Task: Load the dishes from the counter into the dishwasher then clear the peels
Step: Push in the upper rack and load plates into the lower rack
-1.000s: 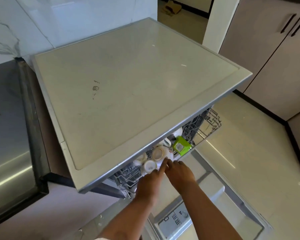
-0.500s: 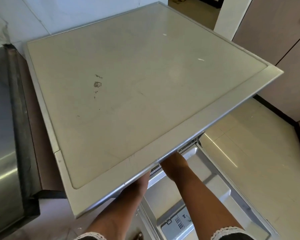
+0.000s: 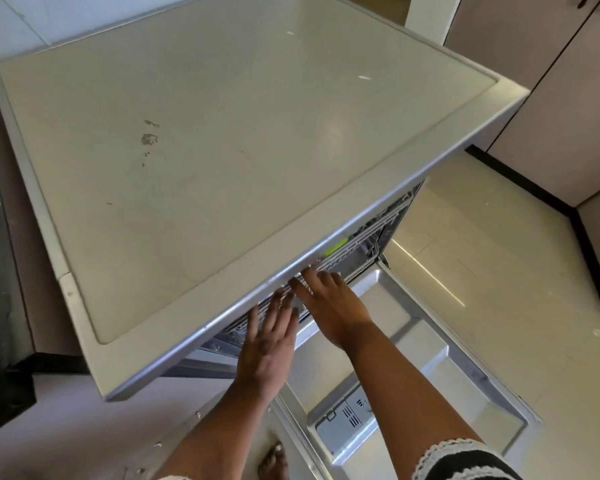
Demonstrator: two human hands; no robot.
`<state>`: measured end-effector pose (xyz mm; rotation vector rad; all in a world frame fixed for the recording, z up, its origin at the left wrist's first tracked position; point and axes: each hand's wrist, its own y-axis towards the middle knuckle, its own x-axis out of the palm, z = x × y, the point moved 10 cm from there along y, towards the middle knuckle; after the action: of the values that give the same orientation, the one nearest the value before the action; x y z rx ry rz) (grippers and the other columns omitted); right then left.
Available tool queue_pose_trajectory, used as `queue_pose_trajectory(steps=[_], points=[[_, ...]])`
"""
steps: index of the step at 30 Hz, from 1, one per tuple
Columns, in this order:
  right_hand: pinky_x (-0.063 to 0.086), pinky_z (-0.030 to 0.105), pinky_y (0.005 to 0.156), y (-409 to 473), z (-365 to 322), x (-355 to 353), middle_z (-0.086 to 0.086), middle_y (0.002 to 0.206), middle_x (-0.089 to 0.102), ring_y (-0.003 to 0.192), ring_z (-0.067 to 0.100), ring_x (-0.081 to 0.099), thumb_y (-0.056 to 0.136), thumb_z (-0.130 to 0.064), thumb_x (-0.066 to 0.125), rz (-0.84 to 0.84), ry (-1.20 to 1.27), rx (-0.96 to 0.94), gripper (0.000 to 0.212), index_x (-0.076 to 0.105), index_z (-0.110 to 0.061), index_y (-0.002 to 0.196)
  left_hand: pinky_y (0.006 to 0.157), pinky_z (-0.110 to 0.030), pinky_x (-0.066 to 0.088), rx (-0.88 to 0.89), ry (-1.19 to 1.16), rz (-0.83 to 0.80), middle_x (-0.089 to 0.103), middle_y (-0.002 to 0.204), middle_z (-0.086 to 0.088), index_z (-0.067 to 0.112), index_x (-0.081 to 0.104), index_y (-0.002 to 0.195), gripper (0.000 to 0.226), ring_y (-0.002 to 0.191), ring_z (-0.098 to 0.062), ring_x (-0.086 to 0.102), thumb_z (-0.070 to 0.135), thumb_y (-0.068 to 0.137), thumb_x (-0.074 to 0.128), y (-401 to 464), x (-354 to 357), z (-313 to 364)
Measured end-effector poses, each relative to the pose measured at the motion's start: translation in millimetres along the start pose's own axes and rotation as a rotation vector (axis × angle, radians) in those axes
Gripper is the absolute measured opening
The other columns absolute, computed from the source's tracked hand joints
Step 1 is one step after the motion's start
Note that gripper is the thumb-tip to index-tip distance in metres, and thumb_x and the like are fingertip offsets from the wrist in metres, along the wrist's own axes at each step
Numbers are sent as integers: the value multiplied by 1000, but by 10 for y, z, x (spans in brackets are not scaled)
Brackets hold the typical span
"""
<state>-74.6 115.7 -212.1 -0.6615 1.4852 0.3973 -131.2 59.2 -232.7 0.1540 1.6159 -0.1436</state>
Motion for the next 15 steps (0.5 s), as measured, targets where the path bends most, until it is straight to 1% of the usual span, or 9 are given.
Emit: queue_pose_trajectory(steps=[2,4,6,7,8,9,10,12,15], points=[[52,49,90,-147,32,125,16,136,46,103,37,59,73,-10,57,31,-18,-3,61,49,-16,134,111,-57,20,121,9,-27,48,144,-12,10,58,131,74,133,-30,46,8,59,76,-101,172,199],[50,50,93,-276,82,371,14,136,46,109,36,57,68,-11,72,-17,-20,10,69,47,-17,132,111,-55,18,196,16,-97,45,147,-12,10,56,134,79,135,-30,44,7,59,78,-214,446,327],[45,52,99,-366,124,675,15,138,46,117,35,53,67,-16,79,-89,-28,31,73,48,-17,133,115,-56,16,176,-3,-156,29,155,-12,12,45,142,81,142,-33,31,8,67,76,-275,722,333],[37,54,106,-399,145,814,16,145,39,127,36,45,75,-18,75,-106,-35,33,73,42,-17,140,117,-56,14,142,-1,-188,15,158,-12,14,35,148,82,145,-34,20,9,75,72,-283,875,298],[25,55,113,-418,150,970,16,154,25,138,36,32,85,-18,66,-137,-62,13,72,31,-16,148,118,-55,12,109,2,-228,0,159,-11,16,23,152,83,148,-34,9,10,82,67,-273,1042,257],[14,56,116,-425,155,1151,15,158,12,145,35,18,93,-19,56,-183,-95,-6,70,19,-16,152,119,-54,11,67,-24,-278,-11,159,-10,19,13,153,82,148,-34,-1,11,87,62,-271,1232,214],[8,55,118,-418,165,1288,14,160,5,147,34,9,97,-19,50,-210,-107,-9,69,12,-17,154,118,-54,14,20,-54,-312,-18,158,-9,22,9,154,81,148,-33,-7,13,90,59,-252,1374,155],[4,55,119,-354,164,1549,13,161,1,149,33,2,98,-19,50,-232,-109,-10,70,9,-18,154,119,-53,16,-50,-79,-317,-18,160,-9,22,16,152,73,148,-33,-9,18,92,58,-177,1578,62],[3,55,119,-151,172,1892,13,162,0,149,33,0,95,-18,55,-244,-83,-8,75,9,-19,154,121,-45,2,-95,-89,-313,-12,160,-13,18,27,147,58,148,-31,-10,26,96,53,-66,1862,-10]])
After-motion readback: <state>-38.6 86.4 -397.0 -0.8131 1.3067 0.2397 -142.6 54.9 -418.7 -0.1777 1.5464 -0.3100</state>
